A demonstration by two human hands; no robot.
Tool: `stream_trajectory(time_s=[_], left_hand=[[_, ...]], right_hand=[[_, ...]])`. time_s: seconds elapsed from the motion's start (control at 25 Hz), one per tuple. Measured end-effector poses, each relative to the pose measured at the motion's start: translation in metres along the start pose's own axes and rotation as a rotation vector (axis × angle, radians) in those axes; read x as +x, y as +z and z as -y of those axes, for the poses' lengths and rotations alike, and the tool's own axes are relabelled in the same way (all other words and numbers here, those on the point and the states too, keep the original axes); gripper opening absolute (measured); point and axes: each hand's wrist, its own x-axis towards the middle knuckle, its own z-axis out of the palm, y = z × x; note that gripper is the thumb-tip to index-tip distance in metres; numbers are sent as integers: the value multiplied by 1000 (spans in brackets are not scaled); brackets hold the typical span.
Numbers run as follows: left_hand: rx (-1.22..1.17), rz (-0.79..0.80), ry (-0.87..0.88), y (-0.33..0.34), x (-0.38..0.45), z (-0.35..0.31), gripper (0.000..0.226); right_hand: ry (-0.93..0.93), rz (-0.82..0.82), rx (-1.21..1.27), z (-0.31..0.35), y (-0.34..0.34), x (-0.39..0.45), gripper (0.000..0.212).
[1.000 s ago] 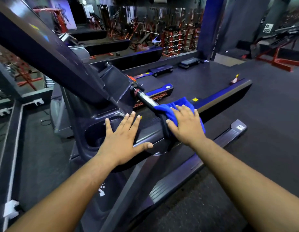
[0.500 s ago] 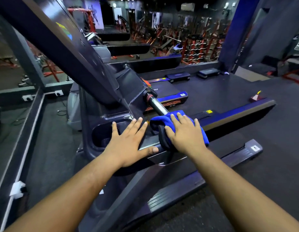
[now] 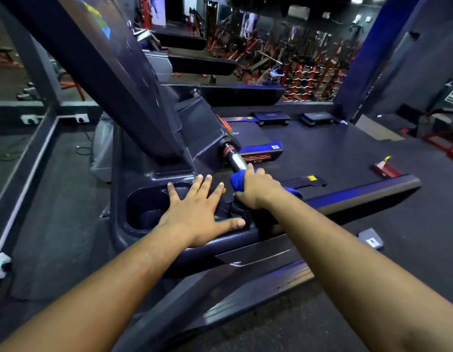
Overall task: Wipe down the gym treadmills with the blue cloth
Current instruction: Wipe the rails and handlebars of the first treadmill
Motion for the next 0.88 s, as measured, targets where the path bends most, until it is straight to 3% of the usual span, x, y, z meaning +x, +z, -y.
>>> stream_trajectory(time_s=[0.16, 0.32, 0.4, 0.52, 0.68, 0.76, 0.88], left_hand=[[-23, -9, -39, 0, 0, -2, 114], [-10, -29, -65, -1, -1, -5, 116], [-5, -34, -65, 0, -1, -6, 114], [-9, -38, -60, -1, 0, -7, 112], [-15, -8, -65, -3, -1, -9, 113], [-16, -14, -62, -3, -1, -8, 112], [-26, -20, -54, -1, 0, -5, 114]], right_hand=[[-250, -226, -21, 5, 1, 30, 101], [-267, -78, 24, -22, 9, 22, 126], [-234, -67, -32, -24, 15, 18, 128], [-209, -226, -29, -8, 14, 35, 114], [-126, 8, 581, -13, -13, 69, 73], [-117, -45, 438, -10, -8, 61, 77], [-246, -254, -72, 6, 18, 45, 107]])
